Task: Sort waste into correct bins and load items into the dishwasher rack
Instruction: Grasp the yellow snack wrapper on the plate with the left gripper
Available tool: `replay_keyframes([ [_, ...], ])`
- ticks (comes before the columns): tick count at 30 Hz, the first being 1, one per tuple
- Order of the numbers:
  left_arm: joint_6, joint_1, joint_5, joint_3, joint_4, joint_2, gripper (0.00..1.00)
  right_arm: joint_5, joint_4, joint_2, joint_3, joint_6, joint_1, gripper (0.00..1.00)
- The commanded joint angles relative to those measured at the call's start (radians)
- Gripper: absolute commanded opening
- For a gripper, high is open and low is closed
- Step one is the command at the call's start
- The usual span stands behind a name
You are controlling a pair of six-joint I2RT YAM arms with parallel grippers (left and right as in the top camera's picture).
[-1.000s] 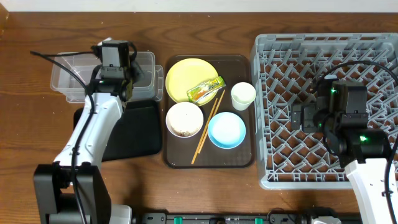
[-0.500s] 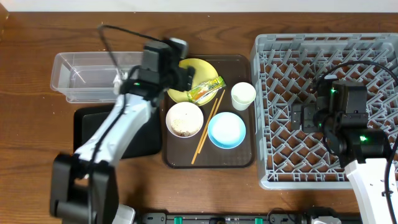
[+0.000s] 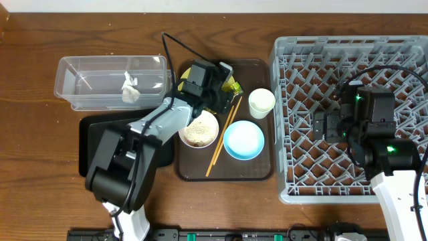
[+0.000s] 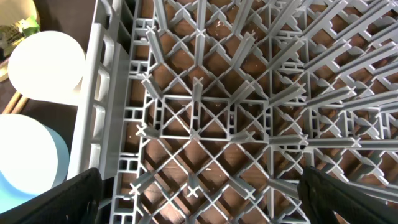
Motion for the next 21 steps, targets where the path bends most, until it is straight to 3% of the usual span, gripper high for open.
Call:
replay_keyframes([
  [1,0.015,0.003,-0.018,0.005,0.004,0.035,0.72,-0.005,-0.003,-0.005,0.023,-0.011,-0.010,0.99],
  [5,0.015,0.003,-0.028,0.005,0.000,0.061,0.69,-0.005,-0.003,-0.005,0.023,-0.011,-0.010,0.99],
  [8,0.015,0.003,-0.028,0.005,0.002,0.064,0.58,-0.005,-0.003,-0.005,0.023,-0.011,-0.010,0.99],
  [13,0.014,0.003,-0.040,0.006,0.000,0.063,0.14,-0.005,-0.003,-0.005,0.023,-0.011,-0.010,0.99],
  [14,0.014,0.003,-0.040,0.006,0.000,0.061,0.10,-0.005,-0.003,-0.005,0.023,-0.011,-0.010,0.99],
  [21,-0.024,0.031,-0.079,0.006,0.000,-0.040,0.06,-0.005,-0.003,-0.005,0.023,-0.011,-0.010,0.99],
])
